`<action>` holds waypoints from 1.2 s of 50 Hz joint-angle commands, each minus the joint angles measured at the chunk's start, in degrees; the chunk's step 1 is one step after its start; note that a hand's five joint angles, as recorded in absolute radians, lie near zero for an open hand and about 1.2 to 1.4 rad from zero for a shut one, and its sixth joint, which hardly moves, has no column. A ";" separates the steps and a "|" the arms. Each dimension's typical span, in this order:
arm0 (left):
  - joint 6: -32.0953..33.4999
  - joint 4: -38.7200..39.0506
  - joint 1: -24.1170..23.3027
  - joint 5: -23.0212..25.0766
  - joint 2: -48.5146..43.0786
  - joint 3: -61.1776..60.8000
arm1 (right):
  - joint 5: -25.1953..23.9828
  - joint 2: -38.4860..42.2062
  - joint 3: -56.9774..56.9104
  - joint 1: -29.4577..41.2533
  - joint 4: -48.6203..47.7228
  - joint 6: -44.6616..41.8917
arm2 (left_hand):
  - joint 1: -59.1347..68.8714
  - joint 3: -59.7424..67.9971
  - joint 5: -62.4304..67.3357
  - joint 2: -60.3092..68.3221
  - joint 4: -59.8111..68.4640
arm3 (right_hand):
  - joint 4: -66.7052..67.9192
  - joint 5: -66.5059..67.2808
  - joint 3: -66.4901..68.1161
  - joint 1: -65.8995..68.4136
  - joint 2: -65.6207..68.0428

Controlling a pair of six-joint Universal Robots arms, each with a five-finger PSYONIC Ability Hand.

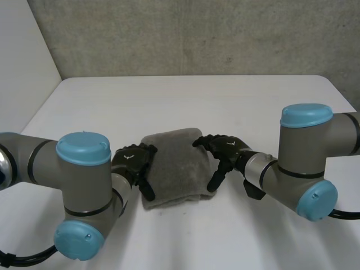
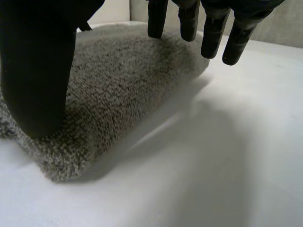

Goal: Fold the towel.

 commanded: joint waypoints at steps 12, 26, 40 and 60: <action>2.02 -0.94 1.03 0.41 14.75 8.20 | 5.31 -20.24 -0.07 -2.62 -1.47 -2.30 | 0.07 0.04 -1.17 -0.01 0.03 | 0.03 -1.52 0.46 -0.44 0.17; 2.02 -2.52 5.69 0.49 29.77 5.48 | 19.20 -32.54 4.15 -6.40 -5.52 -5.91 | -0.27 -0.30 -1.50 -0.35 -0.30 | 0.03 -1.52 0.46 -0.44 0.17; 1.40 -2.25 9.11 6.20 30.39 5.48 | 18.67 -32.46 4.76 -5.70 -5.25 -7.23 | -0.27 -0.30 -1.51 -0.35 -0.31 | 0.03 -1.52 0.46 -0.44 0.17; 1.49 -1.82 10.70 7.53 30.48 4.86 | 18.14 -32.37 4.41 -5.87 -5.25 -7.14 | -0.27 -0.30 -1.51 -0.35 -0.31 | 0.03 -1.52 0.46 -0.44 0.17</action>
